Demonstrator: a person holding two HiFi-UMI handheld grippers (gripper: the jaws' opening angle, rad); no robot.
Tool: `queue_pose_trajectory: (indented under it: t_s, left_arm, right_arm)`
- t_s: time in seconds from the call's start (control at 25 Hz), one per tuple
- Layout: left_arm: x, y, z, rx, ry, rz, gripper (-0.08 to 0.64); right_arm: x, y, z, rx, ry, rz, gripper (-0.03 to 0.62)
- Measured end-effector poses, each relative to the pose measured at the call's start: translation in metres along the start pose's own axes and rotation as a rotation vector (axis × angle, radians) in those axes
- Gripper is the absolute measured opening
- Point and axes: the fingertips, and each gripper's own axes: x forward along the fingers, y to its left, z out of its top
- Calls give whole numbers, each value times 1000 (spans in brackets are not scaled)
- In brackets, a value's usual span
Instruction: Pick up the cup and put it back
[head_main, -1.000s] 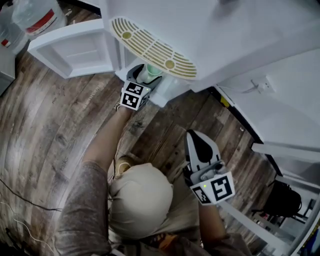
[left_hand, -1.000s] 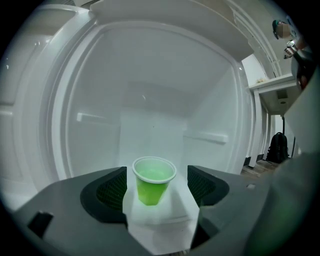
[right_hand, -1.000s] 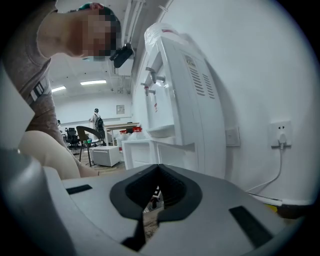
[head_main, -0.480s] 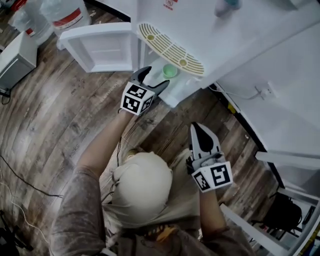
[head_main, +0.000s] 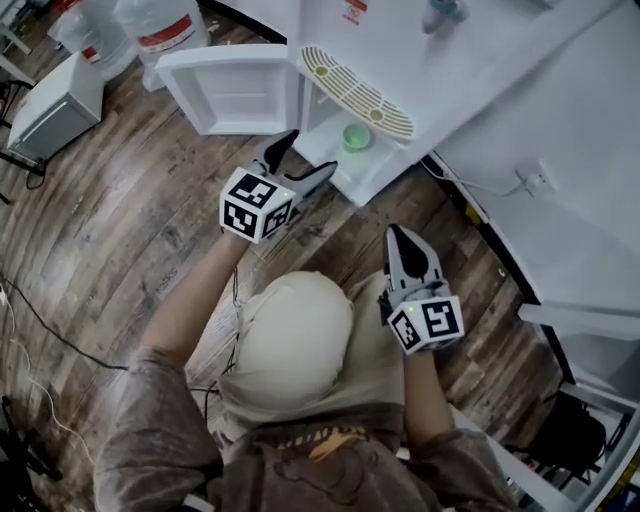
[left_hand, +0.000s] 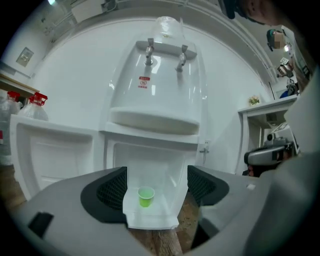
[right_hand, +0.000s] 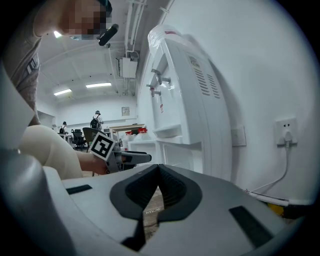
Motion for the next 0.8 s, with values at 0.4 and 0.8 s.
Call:
queue_pose_trajectory:
  t_s: [0.4,0.8]
  left_arm:
    - [-71,-29,26,-46,-67,51,360]
    - [-123,-27,15,-45,-69,143,359]
  right_arm:
    - [-9,-1,1,31,16,-11,2]
    - [-11,-1,0,23,6,-17,2]
